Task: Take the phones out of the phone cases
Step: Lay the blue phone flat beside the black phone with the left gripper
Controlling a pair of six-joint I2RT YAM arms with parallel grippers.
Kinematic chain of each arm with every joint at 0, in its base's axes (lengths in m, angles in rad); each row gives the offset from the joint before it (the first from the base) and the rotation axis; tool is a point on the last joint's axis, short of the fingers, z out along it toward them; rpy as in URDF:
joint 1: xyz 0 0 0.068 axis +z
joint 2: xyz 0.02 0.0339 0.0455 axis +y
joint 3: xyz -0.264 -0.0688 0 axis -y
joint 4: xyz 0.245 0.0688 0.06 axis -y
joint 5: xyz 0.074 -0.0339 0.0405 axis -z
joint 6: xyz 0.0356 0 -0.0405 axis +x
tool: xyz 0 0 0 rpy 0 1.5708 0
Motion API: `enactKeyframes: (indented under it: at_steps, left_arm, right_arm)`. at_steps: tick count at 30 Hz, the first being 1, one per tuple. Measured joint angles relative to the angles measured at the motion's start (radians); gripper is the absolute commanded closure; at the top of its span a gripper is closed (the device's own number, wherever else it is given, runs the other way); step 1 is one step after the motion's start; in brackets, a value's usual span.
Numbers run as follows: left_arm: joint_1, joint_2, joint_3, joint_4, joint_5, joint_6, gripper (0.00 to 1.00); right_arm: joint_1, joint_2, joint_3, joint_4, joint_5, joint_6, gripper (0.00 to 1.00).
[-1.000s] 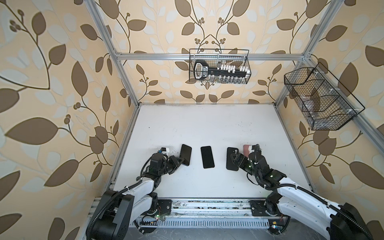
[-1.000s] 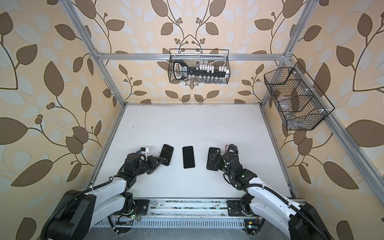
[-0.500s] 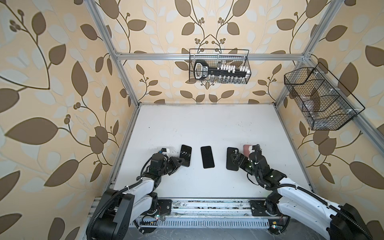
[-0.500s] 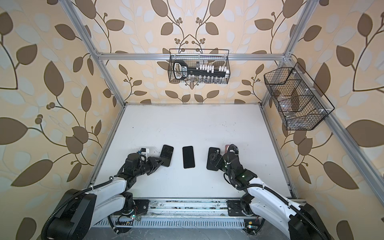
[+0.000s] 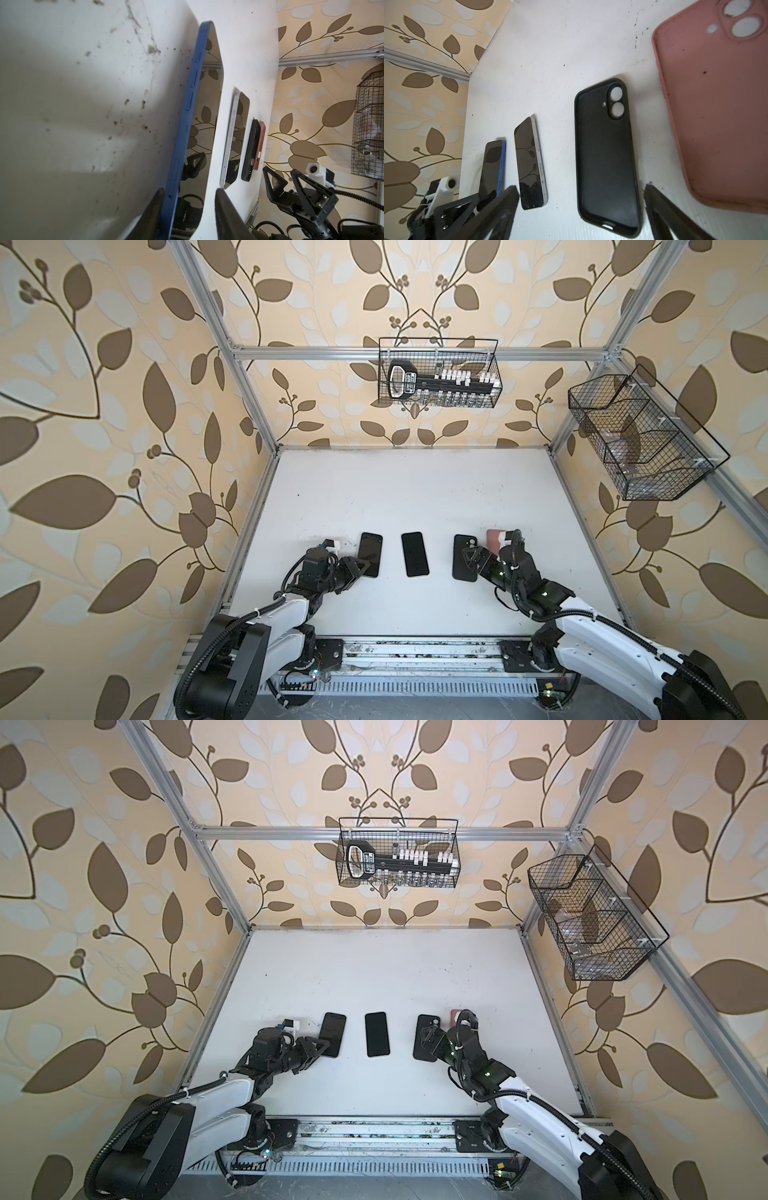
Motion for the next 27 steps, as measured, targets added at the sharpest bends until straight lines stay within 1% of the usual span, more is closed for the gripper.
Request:
enactKeyframes:
  at_steps: [2,5,11,15,27]
  left_arm:
    - [0.0,0.006,0.0,0.0,0.0,0.008,0.56]
    - [0.0,0.011,0.0,0.002,0.003,0.013,0.51]
    - [0.0,0.011,0.007,0.0,0.006,0.014,0.46]
    - [0.0,0.011,0.019,-0.013,0.009,0.016,0.39]
    - [0.0,-0.047,0.074,-0.194,-0.023,0.045,0.33]
  right_arm:
    - [0.0,-0.003,0.0,0.0,0.0,0.0,0.05]
    - [0.0,-0.003,0.0,0.0,0.0,0.0,0.05]
    - [0.0,-0.013,0.0,0.0,0.0,0.0,0.05]
    - [0.0,-0.016,0.0,-0.001,0.0,0.0,0.05]
    - [-0.007,-0.016,-0.007,-0.001,0.0,0.0,0.05]
